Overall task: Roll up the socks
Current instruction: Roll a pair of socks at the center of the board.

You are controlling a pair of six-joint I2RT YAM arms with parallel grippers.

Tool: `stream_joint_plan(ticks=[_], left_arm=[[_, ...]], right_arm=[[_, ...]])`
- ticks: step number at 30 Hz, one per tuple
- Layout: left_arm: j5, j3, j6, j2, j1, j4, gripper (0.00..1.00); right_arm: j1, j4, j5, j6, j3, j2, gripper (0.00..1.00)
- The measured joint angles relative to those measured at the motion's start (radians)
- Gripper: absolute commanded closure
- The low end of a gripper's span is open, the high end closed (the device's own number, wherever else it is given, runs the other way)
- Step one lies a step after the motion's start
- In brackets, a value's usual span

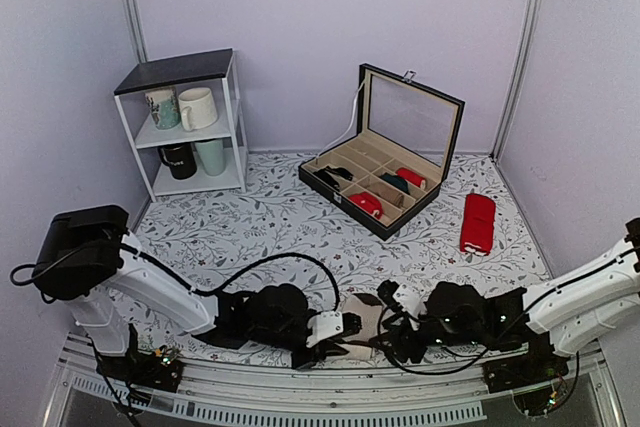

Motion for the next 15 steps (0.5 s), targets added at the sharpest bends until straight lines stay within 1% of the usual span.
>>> stream_joint_plan(ticks=[3, 6, 10, 15], left_arm=[[0.076, 0.006, -0.046, 0.004, 0.041, -0.008, 1.0], [0.149, 0.019, -0.08, 0.019, 0.073, -0.017, 1.0], [0.231, 0.064, -0.11, 0.059, 0.101, -0.039, 1.0], [0.283, 0.1, -0.122, 0.097, 0.108, -0.043, 1.0]], right_arm=[[0.02, 0.08, 0.071, -0.054, -0.093, -0.137, 0.45], [0.044, 0.166, 0.099, -0.117, -0.159, -0.191, 0.45], [0.059, 0.24, 0.11, -0.172, -0.174, -0.151, 0.44], [0.069, 0.323, 0.109, -0.205, -0.164, -0.029, 0.44]])
